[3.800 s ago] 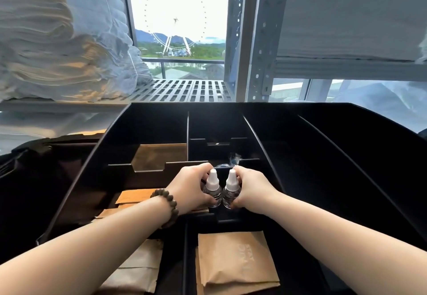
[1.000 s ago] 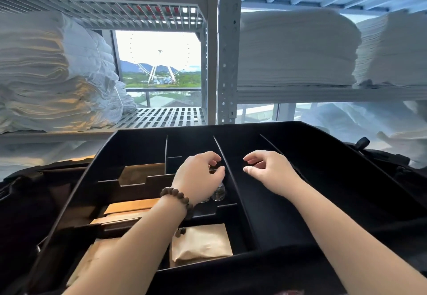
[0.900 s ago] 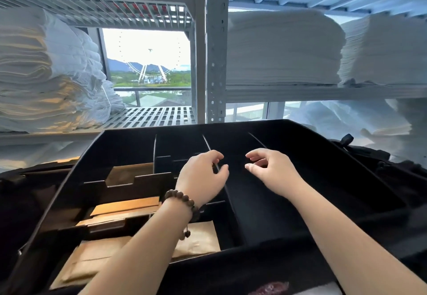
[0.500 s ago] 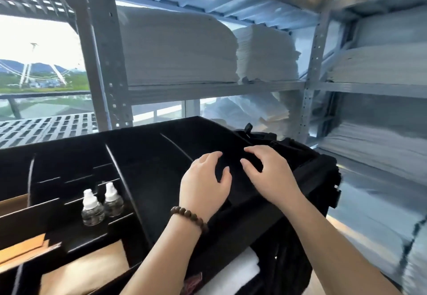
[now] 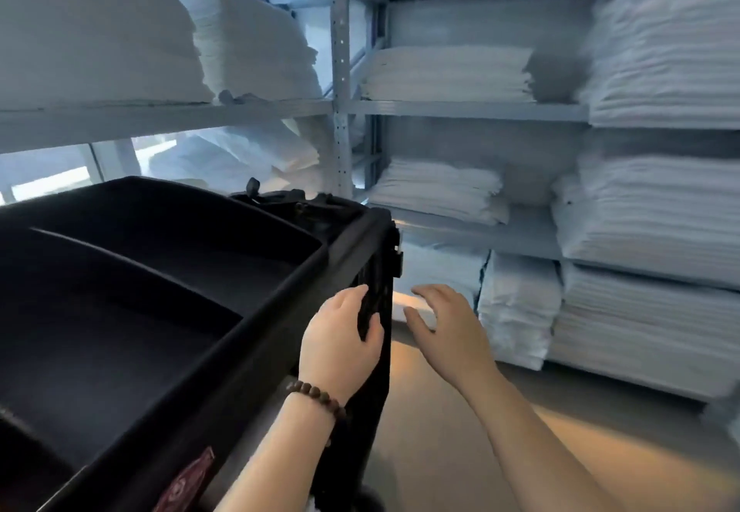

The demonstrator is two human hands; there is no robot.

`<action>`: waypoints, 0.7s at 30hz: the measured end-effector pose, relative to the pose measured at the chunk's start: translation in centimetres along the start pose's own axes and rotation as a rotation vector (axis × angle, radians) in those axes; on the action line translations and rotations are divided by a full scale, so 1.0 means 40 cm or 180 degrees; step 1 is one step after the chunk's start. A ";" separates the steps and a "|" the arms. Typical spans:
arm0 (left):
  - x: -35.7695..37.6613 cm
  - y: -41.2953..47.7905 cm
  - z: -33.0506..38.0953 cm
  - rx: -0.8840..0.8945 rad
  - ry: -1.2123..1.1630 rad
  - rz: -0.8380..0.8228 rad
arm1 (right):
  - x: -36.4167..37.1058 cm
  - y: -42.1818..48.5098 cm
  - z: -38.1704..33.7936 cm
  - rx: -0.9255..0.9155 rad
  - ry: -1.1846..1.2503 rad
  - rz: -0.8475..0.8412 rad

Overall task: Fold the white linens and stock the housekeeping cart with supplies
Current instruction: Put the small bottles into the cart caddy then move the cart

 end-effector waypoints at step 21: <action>0.373 -0.544 0.534 0.1570 -0.0927 -0.1997 | -0.343 -0.891 0.464 0.2497 -0.1126 0.1029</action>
Point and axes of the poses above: each hand's wrist, its own y-axis towards the middle knuckle, its own x-axis out of the palm, z = x × y, the point moved 8 cm from there along y, towards the middle knuckle, and after that the axes turned 8 degrees about x, right-handed, at the moved point
